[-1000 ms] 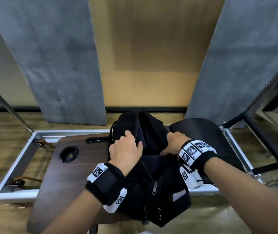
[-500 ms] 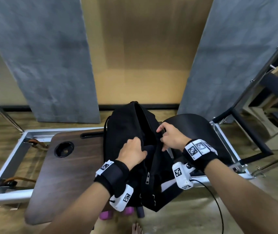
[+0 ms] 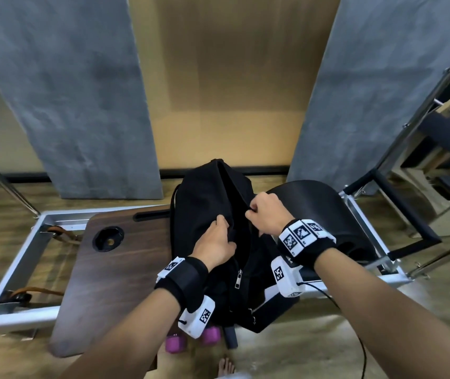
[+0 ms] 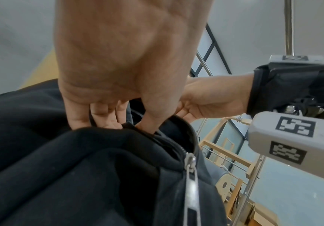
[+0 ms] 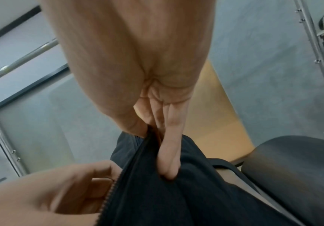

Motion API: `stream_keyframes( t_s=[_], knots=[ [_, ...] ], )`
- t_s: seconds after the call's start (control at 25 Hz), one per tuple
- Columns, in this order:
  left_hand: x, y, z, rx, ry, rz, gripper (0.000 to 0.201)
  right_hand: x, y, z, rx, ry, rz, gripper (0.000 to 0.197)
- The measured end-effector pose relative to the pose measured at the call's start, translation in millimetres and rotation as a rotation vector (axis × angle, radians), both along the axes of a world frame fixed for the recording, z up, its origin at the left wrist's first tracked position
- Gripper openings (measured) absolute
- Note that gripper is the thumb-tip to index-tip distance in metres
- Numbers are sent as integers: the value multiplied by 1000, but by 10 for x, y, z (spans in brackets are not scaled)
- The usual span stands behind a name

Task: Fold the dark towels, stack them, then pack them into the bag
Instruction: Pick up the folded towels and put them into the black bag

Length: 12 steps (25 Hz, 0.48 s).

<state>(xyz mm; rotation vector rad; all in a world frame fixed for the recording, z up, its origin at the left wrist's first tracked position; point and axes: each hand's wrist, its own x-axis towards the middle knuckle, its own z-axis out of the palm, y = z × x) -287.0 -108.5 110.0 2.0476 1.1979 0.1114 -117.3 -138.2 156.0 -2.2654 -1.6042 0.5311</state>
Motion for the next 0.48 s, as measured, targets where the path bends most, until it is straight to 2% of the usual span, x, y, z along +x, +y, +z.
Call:
stream_keyframes(
  t_s=[0.08,0.16,0.24,0.28,0.36,0.48],
  knots=[
    [-22,11,-36,1,-48,16,37,-40,-48,-26,-20,133,29,33],
    [-51,-40,-100,4,-130,42,38,-63,-184,-97,-28,269,27,16],
    [-101,-150,-223,-11,-254,83,37,-84,-359,-202,2,337,35,14],
    [-129,-234,-299,-22,-323,110,35,-108,-463,-259,21,388,31,15],
    [-191,-407,-420,-33,-429,149,32,-175,-658,-379,42,541,30,30],
    [-298,-620,-490,-45,-510,152,43,-315,-901,-533,21,677,52,45]
  ],
)
